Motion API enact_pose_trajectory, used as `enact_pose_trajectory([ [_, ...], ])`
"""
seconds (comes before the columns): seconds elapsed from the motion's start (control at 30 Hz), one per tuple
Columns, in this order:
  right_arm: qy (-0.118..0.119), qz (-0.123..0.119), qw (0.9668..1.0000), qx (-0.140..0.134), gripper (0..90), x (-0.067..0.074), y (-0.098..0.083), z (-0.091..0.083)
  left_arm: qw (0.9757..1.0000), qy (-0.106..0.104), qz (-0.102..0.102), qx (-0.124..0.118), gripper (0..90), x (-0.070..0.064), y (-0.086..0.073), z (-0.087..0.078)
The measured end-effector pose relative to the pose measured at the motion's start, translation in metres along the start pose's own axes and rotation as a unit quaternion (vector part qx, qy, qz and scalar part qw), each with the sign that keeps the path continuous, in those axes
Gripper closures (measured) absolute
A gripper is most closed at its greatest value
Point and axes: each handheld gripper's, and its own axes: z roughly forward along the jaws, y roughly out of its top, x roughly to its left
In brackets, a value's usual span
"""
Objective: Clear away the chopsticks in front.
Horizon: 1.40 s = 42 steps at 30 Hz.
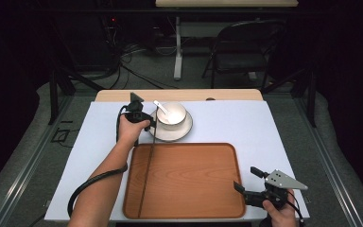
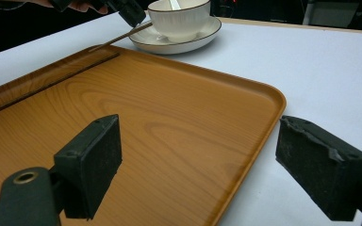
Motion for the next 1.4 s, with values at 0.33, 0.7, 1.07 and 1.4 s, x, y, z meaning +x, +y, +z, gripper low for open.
enact_pose_trajectory([
  [0.33, 0.000, 0.000, 1.0000, 0.000, 14.6, 0.000, 0.000, 0.000, 0.9999, -0.004, -0.011, 0.012, 70.7, -0.003, 0.001, 0.009],
  [0.7, 0.001, -0.001, 1.0000, 0.000, 14.6, 0.000, 0.000, 0.000, 0.9981, -0.014, -0.055, 0.023, 78.8, 0.001, 0.004, 0.015],
  [1.07, 0.002, 0.000, 1.0000, 0.001, 14.6, 0.000, 0.000, 0.000, 0.9973, -0.022, -0.067, 0.018, 84.4, 0.003, 0.005, 0.011],
  [1.4, 0.002, 0.000, 1.0000, 0.001, 14.6, 0.000, 0.000, 0.000, 0.9970, -0.022, -0.074, 0.009, 84.7, 0.010, 0.003, 0.001],
])
